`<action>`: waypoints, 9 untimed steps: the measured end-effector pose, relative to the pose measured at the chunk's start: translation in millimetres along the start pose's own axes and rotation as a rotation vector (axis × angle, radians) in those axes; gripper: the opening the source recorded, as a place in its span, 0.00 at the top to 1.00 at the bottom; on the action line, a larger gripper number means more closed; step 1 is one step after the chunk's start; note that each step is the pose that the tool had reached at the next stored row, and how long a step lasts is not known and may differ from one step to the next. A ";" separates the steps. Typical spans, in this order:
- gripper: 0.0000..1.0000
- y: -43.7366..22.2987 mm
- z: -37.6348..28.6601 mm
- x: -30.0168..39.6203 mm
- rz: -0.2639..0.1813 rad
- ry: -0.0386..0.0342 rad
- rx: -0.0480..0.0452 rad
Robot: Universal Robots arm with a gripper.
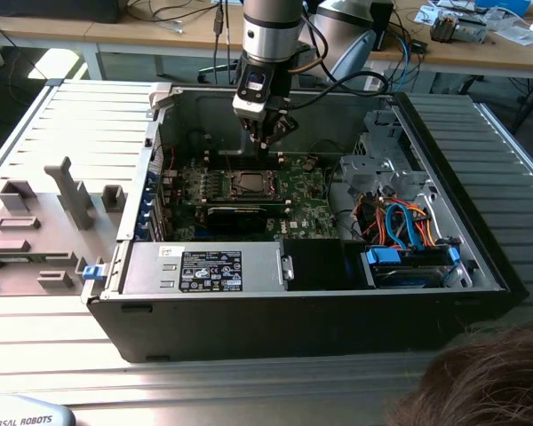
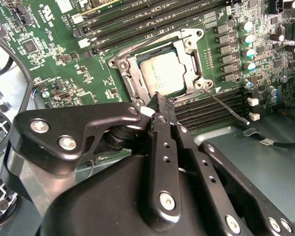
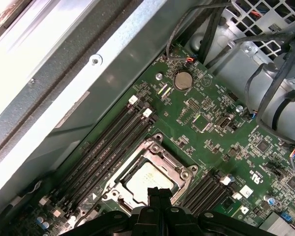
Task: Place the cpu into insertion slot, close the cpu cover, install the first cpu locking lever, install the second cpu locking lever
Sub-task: 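Install the first cpu locking lever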
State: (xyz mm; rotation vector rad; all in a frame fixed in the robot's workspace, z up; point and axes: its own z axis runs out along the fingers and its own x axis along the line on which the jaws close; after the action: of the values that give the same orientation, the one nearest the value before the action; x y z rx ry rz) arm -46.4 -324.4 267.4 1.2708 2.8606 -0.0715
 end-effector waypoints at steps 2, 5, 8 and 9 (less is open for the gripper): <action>0.89 0.0 0.0 0.0 -0.003 -0.0001 -0.0001; 0.89 0.0 0.0 0.0 -0.010 -0.0004 -0.0003; 0.89 0.0 0.0 0.0 -0.013 -0.0005 -0.0004; 0.89 0.0 0.0 0.0 -0.015 -0.0005 -0.0004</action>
State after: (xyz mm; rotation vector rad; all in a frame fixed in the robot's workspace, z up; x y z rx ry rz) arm -46.4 -324.4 267.4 1.2497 2.8695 -0.0713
